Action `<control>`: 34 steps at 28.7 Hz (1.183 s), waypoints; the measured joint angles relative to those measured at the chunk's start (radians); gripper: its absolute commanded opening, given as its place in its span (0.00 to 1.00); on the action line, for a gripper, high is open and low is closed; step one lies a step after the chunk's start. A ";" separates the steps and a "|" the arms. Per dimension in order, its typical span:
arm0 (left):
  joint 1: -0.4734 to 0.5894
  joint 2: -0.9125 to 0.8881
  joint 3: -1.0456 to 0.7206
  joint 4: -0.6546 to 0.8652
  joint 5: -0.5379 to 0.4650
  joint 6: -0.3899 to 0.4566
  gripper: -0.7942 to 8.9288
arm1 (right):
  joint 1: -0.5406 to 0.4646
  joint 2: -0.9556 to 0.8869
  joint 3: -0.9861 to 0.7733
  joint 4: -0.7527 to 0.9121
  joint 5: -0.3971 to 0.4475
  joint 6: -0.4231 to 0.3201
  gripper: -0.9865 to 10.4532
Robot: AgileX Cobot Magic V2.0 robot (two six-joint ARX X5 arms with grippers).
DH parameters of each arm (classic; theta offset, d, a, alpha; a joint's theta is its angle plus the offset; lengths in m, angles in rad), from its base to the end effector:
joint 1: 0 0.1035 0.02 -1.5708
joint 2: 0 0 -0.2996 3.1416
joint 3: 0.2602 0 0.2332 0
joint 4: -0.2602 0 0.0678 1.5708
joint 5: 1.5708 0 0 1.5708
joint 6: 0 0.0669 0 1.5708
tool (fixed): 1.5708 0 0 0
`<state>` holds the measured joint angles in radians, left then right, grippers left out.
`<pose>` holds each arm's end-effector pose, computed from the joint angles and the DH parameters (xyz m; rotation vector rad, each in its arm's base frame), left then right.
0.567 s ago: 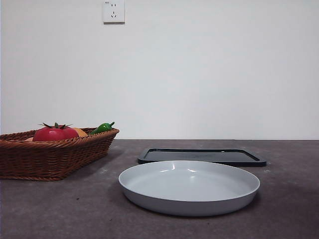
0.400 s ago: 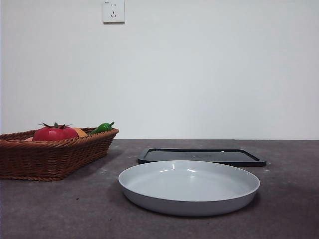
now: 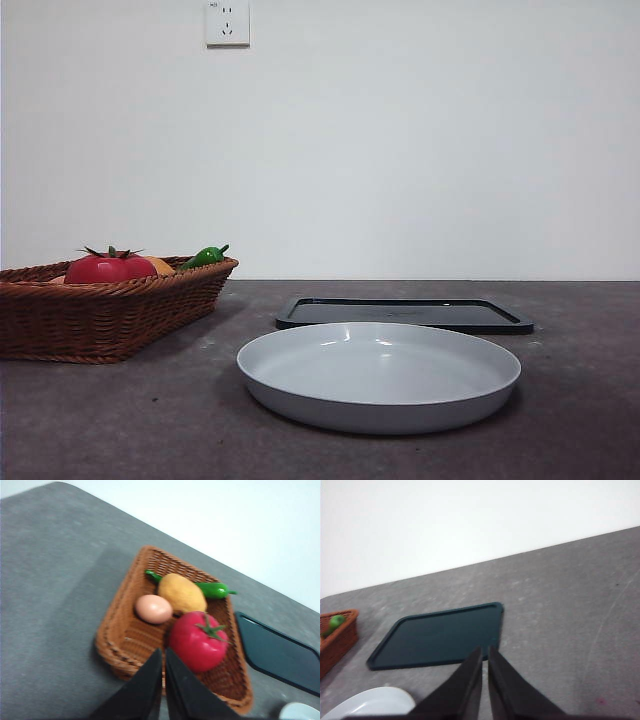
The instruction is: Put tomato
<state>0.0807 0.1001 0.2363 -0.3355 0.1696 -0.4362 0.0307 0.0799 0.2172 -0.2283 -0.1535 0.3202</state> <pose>0.0688 -0.0058 0.1970 -0.4594 0.2142 -0.0441 0.0694 0.0124 0.2055 0.3247 0.1197 0.1680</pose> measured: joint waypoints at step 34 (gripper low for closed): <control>-0.171 0.615 0.758 -0.716 0.406 0.479 0.09 | 0.321 0.735 0.810 -0.703 -0.394 -0.312 0.10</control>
<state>-0.0906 0.7151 0.9939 -1.0512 0.5755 0.0429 0.3515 0.8150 1.0275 -0.9318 -0.5472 0.0078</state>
